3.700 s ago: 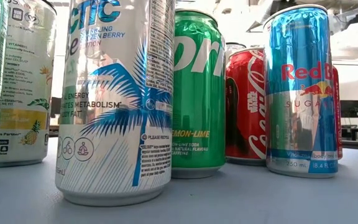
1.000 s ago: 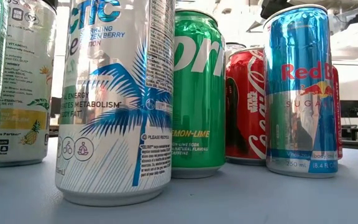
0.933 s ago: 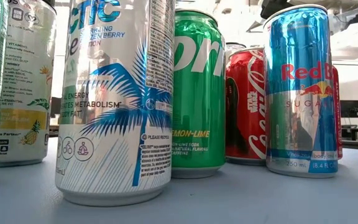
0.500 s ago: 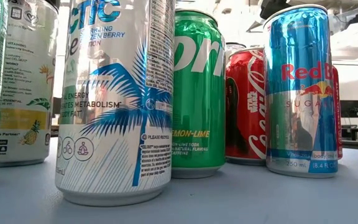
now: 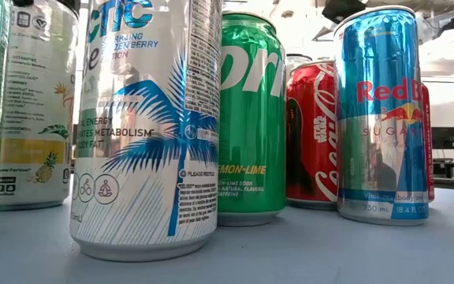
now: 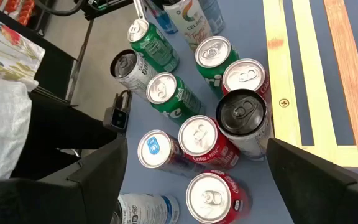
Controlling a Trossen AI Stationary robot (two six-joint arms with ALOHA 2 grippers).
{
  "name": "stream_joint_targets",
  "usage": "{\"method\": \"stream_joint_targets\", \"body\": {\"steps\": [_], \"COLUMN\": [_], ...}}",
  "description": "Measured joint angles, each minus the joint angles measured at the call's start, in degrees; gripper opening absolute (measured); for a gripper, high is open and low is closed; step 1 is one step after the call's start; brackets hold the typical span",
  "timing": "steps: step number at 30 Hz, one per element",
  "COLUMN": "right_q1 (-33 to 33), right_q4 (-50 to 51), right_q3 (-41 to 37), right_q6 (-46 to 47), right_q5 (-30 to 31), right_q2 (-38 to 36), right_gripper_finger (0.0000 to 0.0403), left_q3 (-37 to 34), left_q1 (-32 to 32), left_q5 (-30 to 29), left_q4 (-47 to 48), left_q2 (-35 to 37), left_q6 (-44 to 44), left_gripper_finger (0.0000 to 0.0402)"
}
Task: Place canned beverage on shelf
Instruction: Put the white yellow soda can on the shelf aligned with the other white yellow soda cans
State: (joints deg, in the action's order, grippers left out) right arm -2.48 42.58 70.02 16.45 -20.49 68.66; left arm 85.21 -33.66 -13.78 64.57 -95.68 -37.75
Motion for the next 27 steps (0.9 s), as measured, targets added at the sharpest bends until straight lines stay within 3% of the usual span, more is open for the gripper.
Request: {"method": "stream_joint_targets", "body": {"steps": [14,27], "right_q1": [0.0,0.5], "right_q4": [-3.4,-6.8], "right_q3": [0.0,0.0], "right_q6": [-2.4,-4.5], "right_q5": [2.7,2.7], "right_q2": [0.0,0.0], "right_gripper_finger": [0.0368,0.0368], "left_q3": [0.6,1.1], "left_q1": [3.4,5.8], "left_q5": [2.6,3.3], "left_q4": [-1.3,-1.8], "left_q2": [0.5,8.1], "left_q6": [8.5,12.3], "left_gripper_finger": [0.0236,0.0236]}}
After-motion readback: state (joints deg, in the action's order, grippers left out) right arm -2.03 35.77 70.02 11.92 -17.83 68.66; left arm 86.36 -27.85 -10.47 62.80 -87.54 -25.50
